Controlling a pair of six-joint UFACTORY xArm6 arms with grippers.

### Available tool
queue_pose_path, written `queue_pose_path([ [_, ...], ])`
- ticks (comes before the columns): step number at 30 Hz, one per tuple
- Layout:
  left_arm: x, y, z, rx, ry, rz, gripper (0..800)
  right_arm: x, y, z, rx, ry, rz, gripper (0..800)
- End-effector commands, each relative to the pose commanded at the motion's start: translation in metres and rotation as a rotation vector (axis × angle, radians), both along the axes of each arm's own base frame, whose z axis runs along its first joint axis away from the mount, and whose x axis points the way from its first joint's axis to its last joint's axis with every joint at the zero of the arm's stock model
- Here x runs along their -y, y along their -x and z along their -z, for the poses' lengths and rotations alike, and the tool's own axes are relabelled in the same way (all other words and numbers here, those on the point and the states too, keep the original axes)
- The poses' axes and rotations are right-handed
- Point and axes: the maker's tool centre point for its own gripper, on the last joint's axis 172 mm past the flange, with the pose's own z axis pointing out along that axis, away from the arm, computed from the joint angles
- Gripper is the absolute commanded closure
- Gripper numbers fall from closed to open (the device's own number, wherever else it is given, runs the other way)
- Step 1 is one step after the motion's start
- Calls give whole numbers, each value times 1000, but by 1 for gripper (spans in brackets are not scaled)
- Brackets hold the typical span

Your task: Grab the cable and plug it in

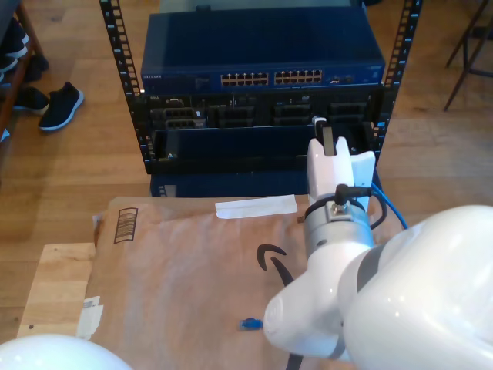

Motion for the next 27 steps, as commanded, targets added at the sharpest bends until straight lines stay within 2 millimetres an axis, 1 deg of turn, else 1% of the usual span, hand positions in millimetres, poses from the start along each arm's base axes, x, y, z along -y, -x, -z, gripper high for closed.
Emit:
queue_pose_path([
  [2,0,0,0,0,0,-2,0,4,-10,10,-9,3,20,800],
  [4,0,0,0,0,0,-2,0,12,-20,8,1,-36,45,800],
  [6,0,0,0,0,0,-2,0,14,-27,15,-2,-56,56,800],
  [7,0,0,0,0,0,-2,0,12,-29,21,-8,-57,54,800],
  [10,0,0,0,0,0,-2,0,8,-35,29,-1,-82,33,800],
  [13,0,0,0,0,0,-2,0,-12,-42,40,5,-104,-28,800],
  [15,0,0,0,0,0,-2,0,-4,-51,36,39,-108,-5,800],
  [18,0,0,0,0,0,-2,0,-5,-67,38,60,-117,10,800],
  [20,0,0,0,0,0,-2,0,3,-77,40,69,-120,32,800],
  [22,0,0,0,0,0,0,0,-1,-83,45,74,-119,32,800],
  [27,0,0,0,0,0,-2,0,13,-99,47,91,-126,65,800],
])
